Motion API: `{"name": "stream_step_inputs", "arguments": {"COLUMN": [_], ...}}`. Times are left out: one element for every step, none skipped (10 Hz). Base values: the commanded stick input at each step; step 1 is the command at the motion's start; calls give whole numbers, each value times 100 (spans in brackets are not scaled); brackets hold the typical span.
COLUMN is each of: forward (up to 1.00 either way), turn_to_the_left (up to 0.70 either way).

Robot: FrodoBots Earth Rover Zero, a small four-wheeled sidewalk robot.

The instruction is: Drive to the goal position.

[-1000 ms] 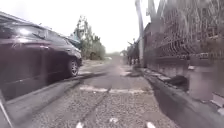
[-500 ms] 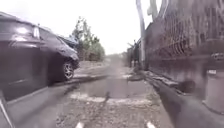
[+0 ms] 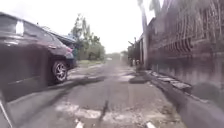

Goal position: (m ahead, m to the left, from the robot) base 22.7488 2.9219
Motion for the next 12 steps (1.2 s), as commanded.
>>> {"name": "stream_step_inputs", "arguments": {"forward": [100,100,100,100,100,100,100,100,100,100,100,100], "turn_to_the_left": [0,0,0,0,0,0,0,0,0,0,0,0]}}
